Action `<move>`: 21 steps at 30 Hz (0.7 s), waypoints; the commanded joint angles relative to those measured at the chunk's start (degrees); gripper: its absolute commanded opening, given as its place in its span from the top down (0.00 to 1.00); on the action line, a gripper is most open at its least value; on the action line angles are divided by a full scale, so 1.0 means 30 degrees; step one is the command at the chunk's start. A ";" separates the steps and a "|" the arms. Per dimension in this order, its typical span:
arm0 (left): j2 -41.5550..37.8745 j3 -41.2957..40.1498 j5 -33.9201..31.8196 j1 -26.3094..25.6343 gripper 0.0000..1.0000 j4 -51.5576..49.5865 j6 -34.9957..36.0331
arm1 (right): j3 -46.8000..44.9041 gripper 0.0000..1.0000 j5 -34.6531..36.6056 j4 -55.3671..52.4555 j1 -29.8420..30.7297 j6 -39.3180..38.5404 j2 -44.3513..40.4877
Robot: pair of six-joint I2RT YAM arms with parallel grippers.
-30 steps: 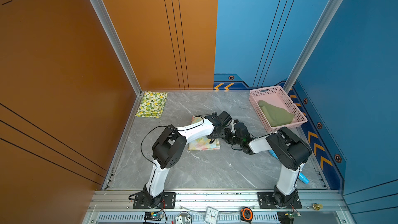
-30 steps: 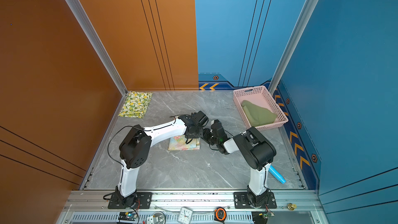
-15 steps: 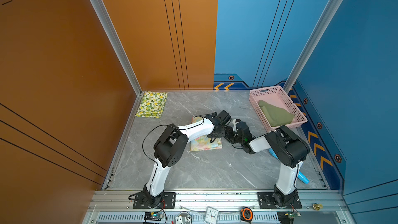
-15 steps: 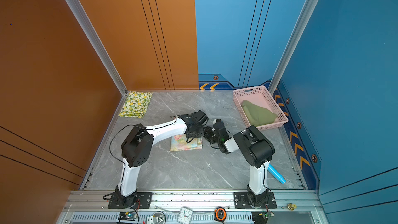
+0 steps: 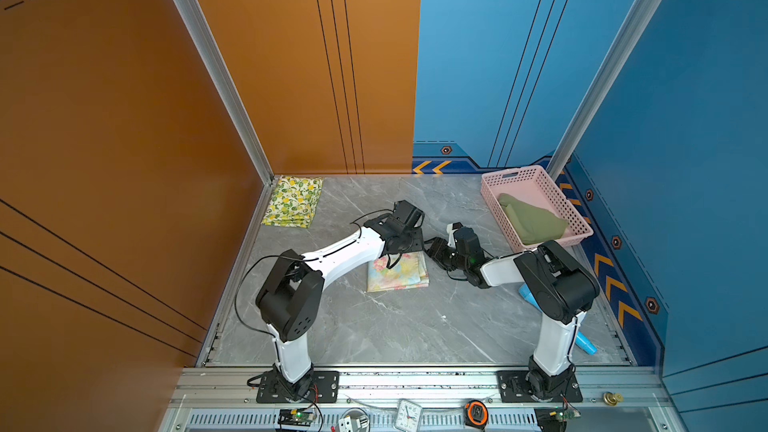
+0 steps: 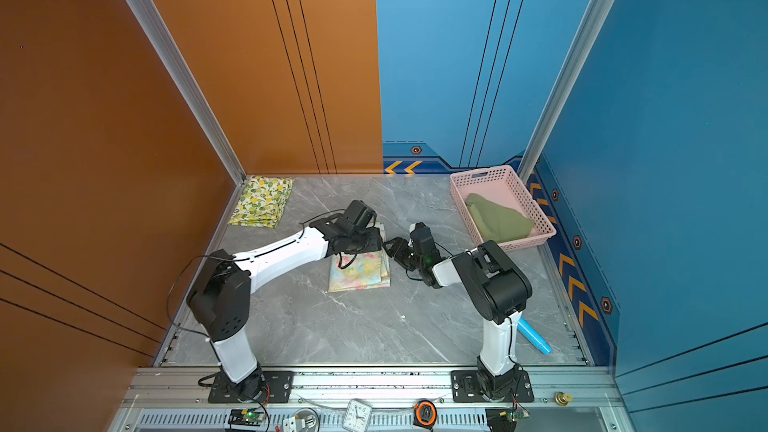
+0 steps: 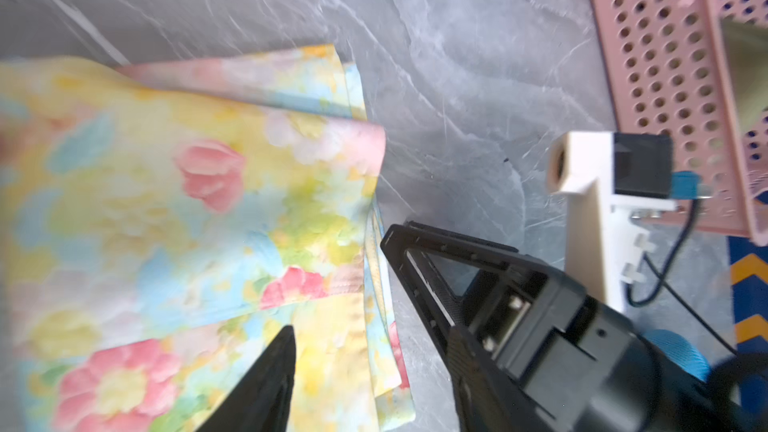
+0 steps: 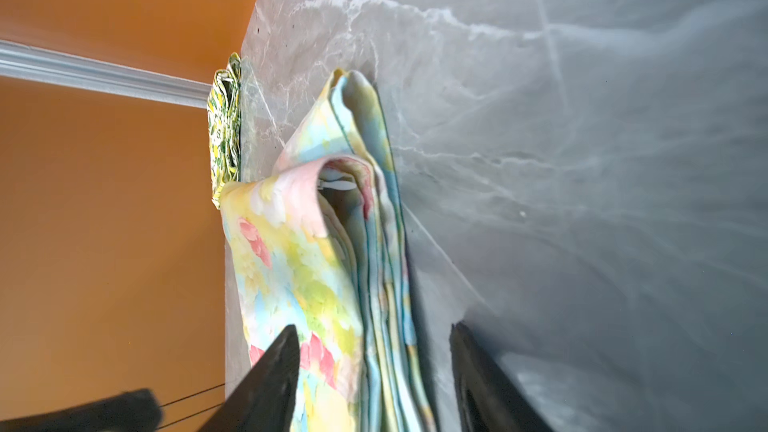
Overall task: Fold and stack skirts
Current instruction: Smooth out the skirt at the center of the table.
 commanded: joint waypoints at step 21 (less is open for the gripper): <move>0.0077 -0.3379 -0.4481 0.0430 0.76 -0.2168 0.1749 | 0.3415 0.36 0.3276 -1.2656 0.2254 -0.5665 -0.0034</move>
